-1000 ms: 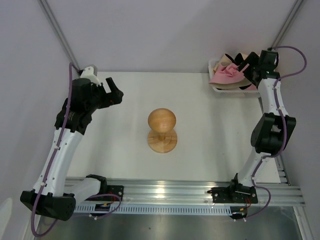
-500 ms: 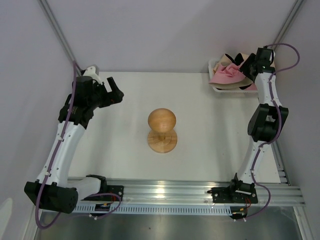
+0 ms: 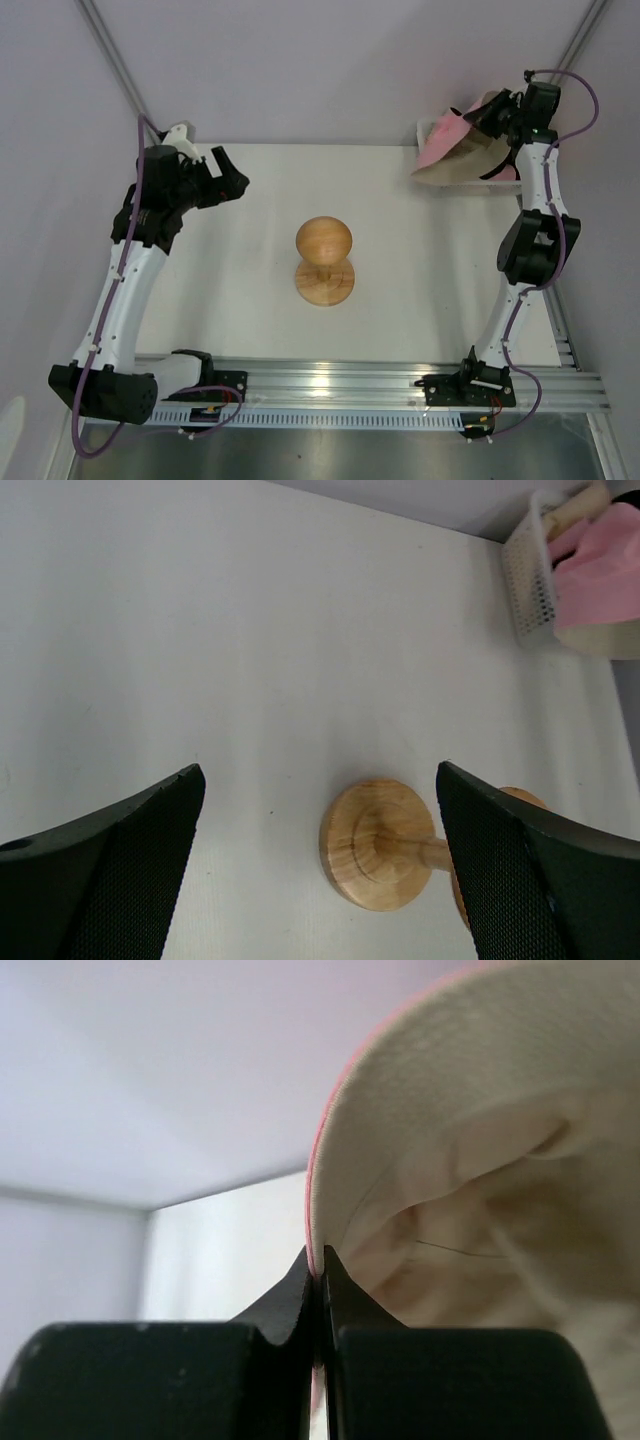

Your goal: Stack the hats

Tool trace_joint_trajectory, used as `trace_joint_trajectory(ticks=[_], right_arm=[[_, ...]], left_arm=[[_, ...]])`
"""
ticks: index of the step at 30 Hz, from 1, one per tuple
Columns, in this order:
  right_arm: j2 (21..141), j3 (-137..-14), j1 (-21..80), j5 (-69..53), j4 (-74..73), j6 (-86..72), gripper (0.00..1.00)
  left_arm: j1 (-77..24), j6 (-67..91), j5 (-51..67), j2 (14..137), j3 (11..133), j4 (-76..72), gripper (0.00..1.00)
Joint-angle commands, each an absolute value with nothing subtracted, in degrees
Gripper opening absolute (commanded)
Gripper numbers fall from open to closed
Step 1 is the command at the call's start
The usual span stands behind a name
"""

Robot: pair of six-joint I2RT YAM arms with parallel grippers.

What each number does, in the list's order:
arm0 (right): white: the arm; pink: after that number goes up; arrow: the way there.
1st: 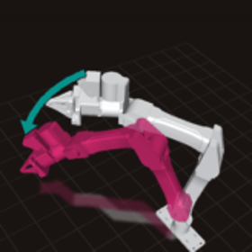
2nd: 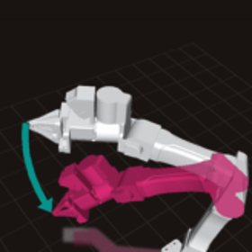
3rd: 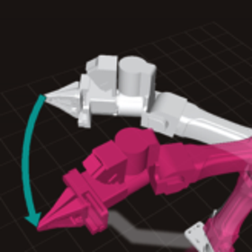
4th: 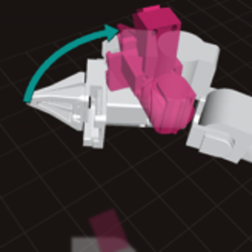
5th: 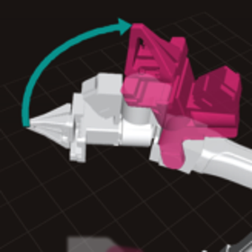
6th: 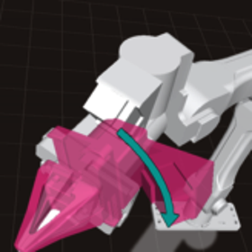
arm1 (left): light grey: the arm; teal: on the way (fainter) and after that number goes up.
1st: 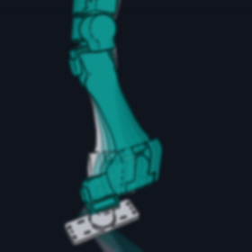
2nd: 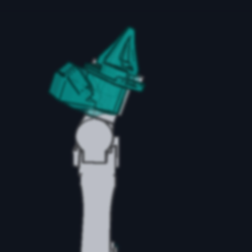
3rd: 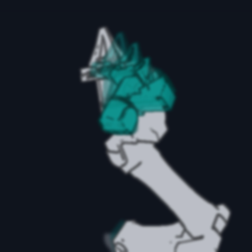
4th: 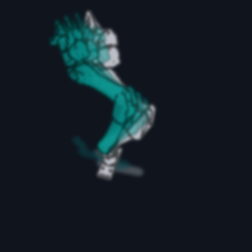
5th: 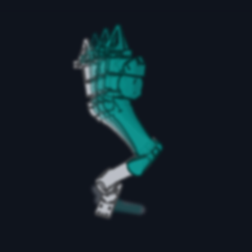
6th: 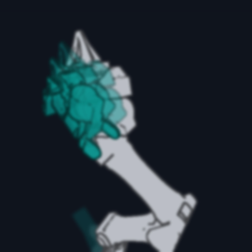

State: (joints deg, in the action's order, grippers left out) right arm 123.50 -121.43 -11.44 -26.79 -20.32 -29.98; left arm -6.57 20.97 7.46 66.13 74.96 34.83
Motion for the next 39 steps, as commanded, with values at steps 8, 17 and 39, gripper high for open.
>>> trace_joint_trajectory(ticks=[8,17,39], right_arm=[[110.22,-125.06,-1.00,-56.15,1.58,-45.44,0.00],[115.92,-133.15,13.79,-65.90,10.93,-55.35,0.00],[115.22,-131.05,29.44,-69.17,8.88,-54.76,0.00]], left_arm=[[-5.62,27.33,28.56,65.66,79.80,25.32,0.99],[-5.62,27.69,41.03,63.81,76.38,11.09,1.00],[-5.62,10.63,34.36,56.95,62.40,4.67,0.94]])
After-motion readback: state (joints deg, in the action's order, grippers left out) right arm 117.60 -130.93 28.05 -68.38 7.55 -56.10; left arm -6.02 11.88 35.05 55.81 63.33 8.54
